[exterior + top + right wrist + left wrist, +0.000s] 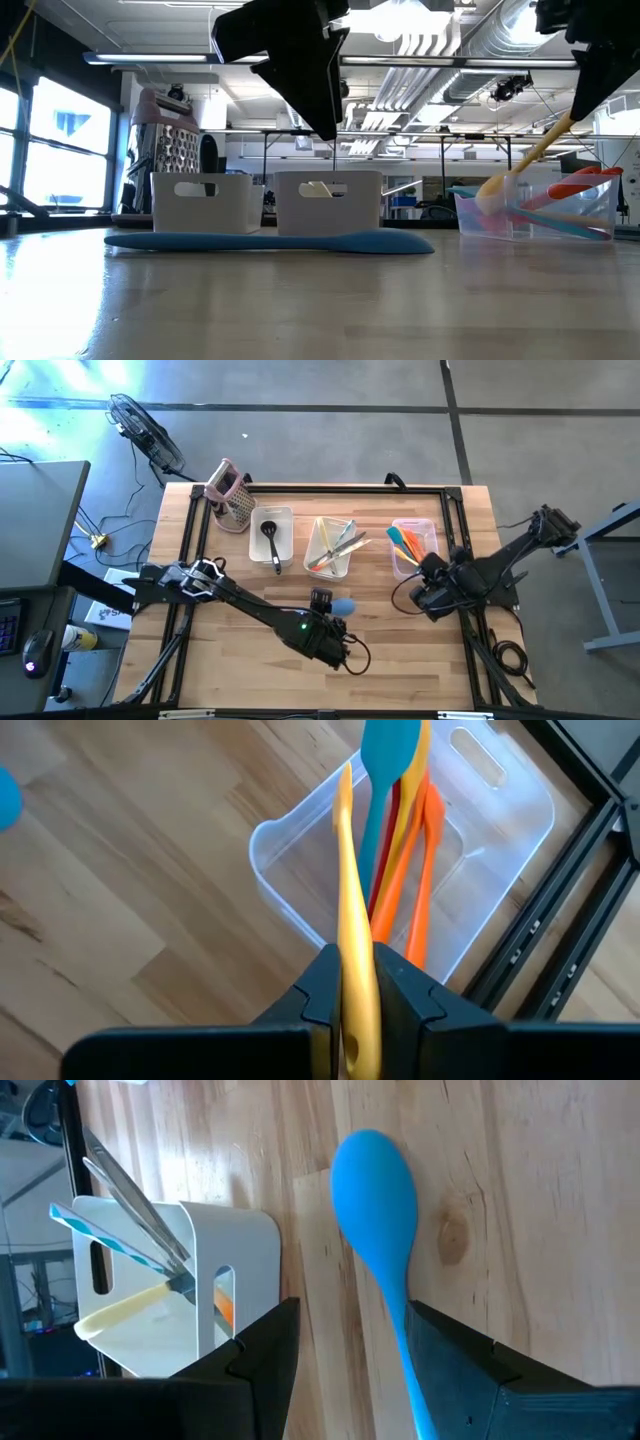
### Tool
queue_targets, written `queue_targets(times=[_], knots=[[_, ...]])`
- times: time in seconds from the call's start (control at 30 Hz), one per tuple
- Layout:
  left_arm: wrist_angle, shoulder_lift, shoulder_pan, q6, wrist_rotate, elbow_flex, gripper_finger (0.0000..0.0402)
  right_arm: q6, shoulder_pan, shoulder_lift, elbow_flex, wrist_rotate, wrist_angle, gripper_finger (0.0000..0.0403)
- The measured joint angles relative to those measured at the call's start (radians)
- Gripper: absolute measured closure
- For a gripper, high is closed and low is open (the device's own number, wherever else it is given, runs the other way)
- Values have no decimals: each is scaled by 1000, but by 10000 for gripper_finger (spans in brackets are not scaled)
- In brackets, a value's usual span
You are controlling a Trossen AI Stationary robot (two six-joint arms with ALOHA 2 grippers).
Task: Pick & Place Kitchen Items
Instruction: Put the yellow spatula into the transparent bin
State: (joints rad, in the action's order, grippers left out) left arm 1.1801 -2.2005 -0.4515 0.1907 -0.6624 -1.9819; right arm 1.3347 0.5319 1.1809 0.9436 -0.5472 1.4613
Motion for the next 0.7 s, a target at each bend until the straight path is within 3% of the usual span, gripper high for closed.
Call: queue_targets(times=[0.43,0.7], knots=[[0,0,0,14,2,0,226,-155,-152,0,-4,8,-44,373],[0,0,0,24,2,0,226,-163,-232,0,-78,82,-90,340]])
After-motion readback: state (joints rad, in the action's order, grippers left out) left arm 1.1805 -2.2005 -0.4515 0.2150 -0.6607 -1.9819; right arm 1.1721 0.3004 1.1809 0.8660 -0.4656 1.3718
